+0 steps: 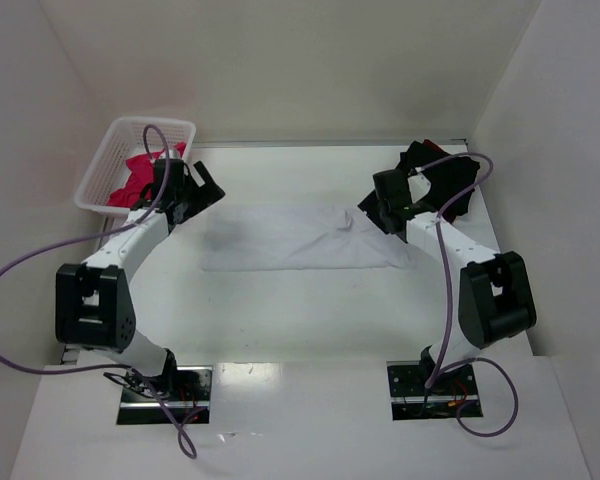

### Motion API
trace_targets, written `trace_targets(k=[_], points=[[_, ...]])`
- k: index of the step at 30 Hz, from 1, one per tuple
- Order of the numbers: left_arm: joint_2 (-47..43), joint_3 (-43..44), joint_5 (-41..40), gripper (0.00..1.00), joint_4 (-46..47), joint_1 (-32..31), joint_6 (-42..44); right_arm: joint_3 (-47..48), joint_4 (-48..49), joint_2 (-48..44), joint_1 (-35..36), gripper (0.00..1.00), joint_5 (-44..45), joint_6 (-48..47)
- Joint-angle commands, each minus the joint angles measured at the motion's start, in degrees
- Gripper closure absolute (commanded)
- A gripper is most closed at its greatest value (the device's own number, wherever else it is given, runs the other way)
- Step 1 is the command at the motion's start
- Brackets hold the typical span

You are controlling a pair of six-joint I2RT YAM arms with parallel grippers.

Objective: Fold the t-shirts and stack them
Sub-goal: Fold the other side of the tshirt into a rectangle

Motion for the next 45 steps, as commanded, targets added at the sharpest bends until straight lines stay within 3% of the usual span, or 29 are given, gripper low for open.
trace_targets(k=[1,6,12,30,36,42,45], points=[[-7.46,-4.44,9.36,0.01,4.86,-1.54,4.58,-5.12,1.32,-0.7,-0.42,0.43,1.8,0.46],[-8.0,-6.95,16.97,0.02,5.72,-1.54,6.01,-6.13,3.21,0.88,-0.42,0.38,1.65,0.46],[-5.52,-7.48,18.88,0.01,4.44,-2.07,8.06,-7.07,6.38,2.03,-0.42,0.38,1.65,0.46],[1.98,-4.75,17.83,0.01,3.39,-2.07,8.16,-2.94,8.69,11.87,-0.42,0.62,0.59,1.08],[3.01,-4.23,17.96,0.01,3.39,-2.07,8.68,-1.8,8.69,13.01,-0.42,0.6,1.34,1.08],[4.79,-4.22,18.97,0.01,3.39,-2.07,8.68,-1.27,8.69,12.4,-0.42,0.49,3.14,1.61],[5.32,-4.22,18.97,0.01,3.39,-2.07,8.68,-1.27,9.46,11.54,-0.42,0.49,3.67,1.61]])
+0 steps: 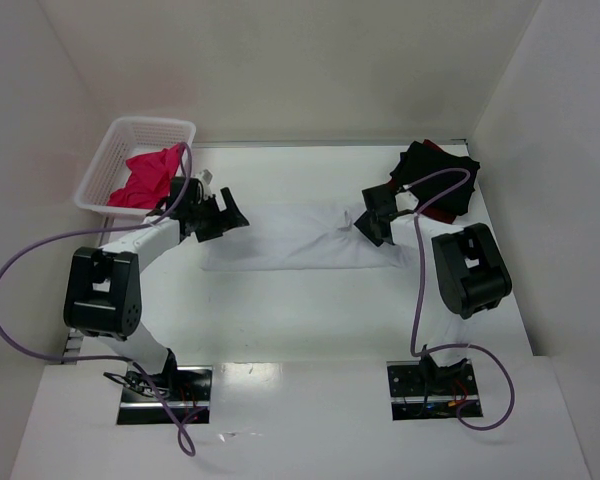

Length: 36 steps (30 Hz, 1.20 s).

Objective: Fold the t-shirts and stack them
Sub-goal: Fold the other side of the tshirt into a rectangle

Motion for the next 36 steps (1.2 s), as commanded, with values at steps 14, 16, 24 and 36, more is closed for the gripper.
trace_targets(k=[14,16,24,36], points=[[1.95,1.85,2.01,0.01,0.44,-0.15,1.09,3.02,4.52,1.25,-0.4,0.82,4.37,2.15],[2.47,1.85,2.01,0.01,0.44,-0.15,1.61,3.02,5.08,1.25,-0.4,0.85,5.21,2.16],[2.48,1.85,2.36,0.01,0.09,-0.15,1.62,3.9,5.61,1.25,-3.06,0.95,5.78,2.16],[3.0,1.85,3.07,0.01,-0.09,-0.15,1.62,0.13,7.94,-0.27,-3.48,0.47,-0.52,3.68]])
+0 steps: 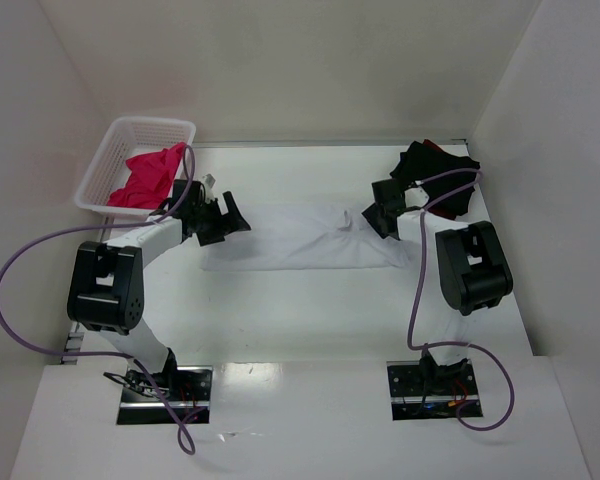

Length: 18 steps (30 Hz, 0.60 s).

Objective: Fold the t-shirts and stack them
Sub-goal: Fold the other side of the tshirt into a rectangle

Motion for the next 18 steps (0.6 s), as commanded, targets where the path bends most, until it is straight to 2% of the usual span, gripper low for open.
trace_targets(k=[1,6,14,18], points=[[0.47,1.85,1.53,0.01,0.42,-0.15,1.42,-1.91,5.09,-1.69,-0.07,0.47,-3.37,1.36],[0.47,1.85,1.53,0.01,0.42,-0.15,1.42,-3.22,8.12,-3.71,-0.07,0.47,-9.02,3.1],[0.47,1.85,2.06,0.01,0.42,-0.15,1.42,-3.75,9.36,-1.91,0.55,0.49,-9.56,5.37],[0.47,1.85,2.06,0.01,0.42,-0.15,1.42,-3.37,9.36,-0.51,0.55,0.54,-9.12,5.78]])
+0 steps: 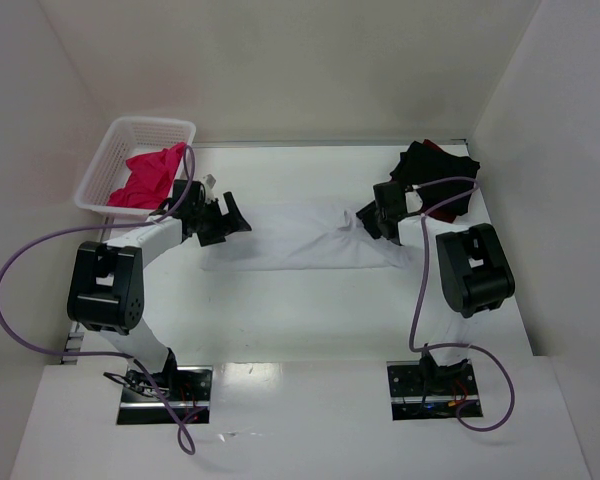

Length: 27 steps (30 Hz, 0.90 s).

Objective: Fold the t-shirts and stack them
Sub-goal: Fold the other side of the tshirt into a rectangle

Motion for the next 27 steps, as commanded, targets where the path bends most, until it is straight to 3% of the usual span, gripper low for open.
trace_targets(k=[1,8,17,27], points=[[0.47,1.85,1.52,0.01,0.68,-0.15,1.4,0.17,3.08,1.29,0.48,0.56,0.82,1.55],[1.16,1.85,1.7,0.01,0.68,-0.15,1.4,2.11,3.08,2.66,0.48,0.77,4.62,1.56],[1.53,2.38,1.7,0.01,0.68,-0.15,1.4,5.36,2.37,3.28,0.34,0.73,10.49,-0.29],[1.53,2.38,1.7,0.01,0.15,-0.15,1.93,5.88,3.96,2.22,-4.68,0.69,12.87,-1.52]])
